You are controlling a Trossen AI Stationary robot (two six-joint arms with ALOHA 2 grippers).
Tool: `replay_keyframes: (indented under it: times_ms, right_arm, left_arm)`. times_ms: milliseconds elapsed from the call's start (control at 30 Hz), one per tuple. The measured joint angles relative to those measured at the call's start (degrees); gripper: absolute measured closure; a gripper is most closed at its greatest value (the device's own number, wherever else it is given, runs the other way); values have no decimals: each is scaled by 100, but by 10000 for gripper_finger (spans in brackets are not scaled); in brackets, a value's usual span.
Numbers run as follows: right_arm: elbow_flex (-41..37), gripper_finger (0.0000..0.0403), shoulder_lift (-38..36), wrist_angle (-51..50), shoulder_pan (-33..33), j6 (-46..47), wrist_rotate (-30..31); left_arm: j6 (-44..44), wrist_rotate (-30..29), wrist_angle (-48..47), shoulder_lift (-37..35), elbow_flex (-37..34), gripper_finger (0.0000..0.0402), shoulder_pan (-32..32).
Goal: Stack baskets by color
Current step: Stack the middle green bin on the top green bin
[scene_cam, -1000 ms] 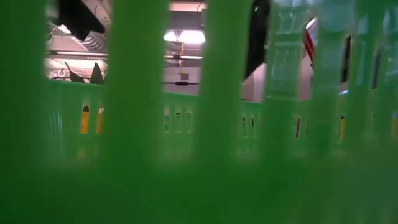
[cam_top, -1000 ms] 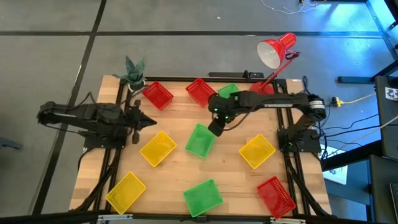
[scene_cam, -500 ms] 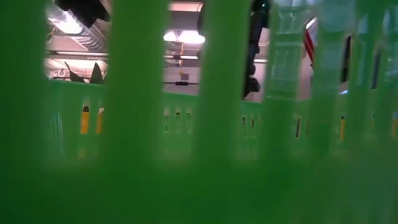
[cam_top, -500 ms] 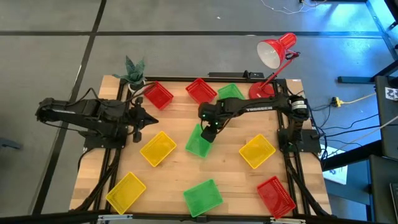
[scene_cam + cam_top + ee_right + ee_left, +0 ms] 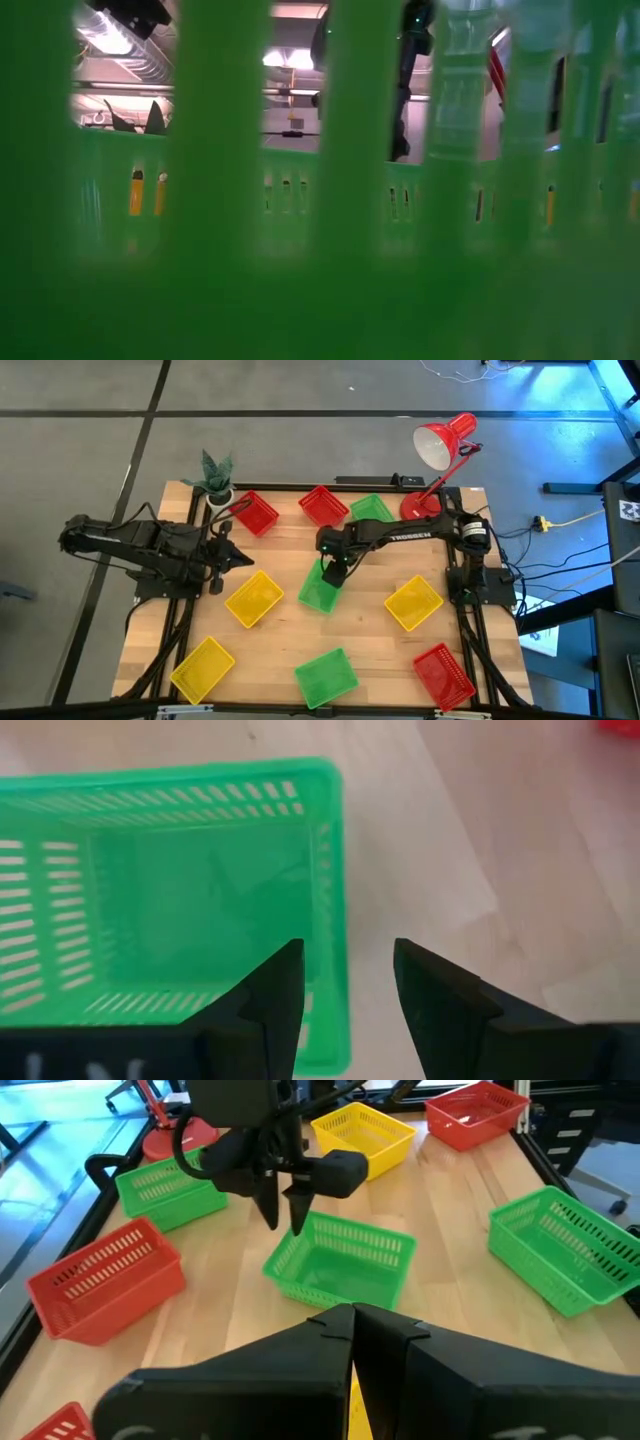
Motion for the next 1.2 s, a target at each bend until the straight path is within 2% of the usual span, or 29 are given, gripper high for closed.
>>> replay_keyframes:
  times_ms: [300, 500, 567, 667, 733, 900, 1067, 1200]
  right_arm:
    - [-4, 248, 254, 137, -4, -107, -225]
    - [-4, 257, 581, 196, -2, -87, -117]
    - [-4, 287, 612, 185, -4, -42, -111]
    - [-4, 370, 592, 158, -4, 55, -112]
    - [9, 389, 535, 62, -4, 29, -135]
    - [618, 399, 515, -1169, -2, -444, -64]
    - [1658, 400, 507, -2693, -2, -1070, 445]
    - [2494, 401, 507, -3718, -12, -1956, 788]
  left_arm:
    - [2, -2, -2, -2, 0, 401, 0]
    - [154, -2, -15, -2, 0, 401, 0]
    - [192, -2, -19, -2, 0, 401, 0]
    - [197, -3, -17, -2, 0, 401, 0]
    - [197, -3, -22, -2, 0, 401, 0]
    - [201, -2, -28, -2, 0, 401, 0]
    - [201, -2, -46, -2, 0, 401, 0]
    - [209, 74, -44, -2, 0, 401, 1]
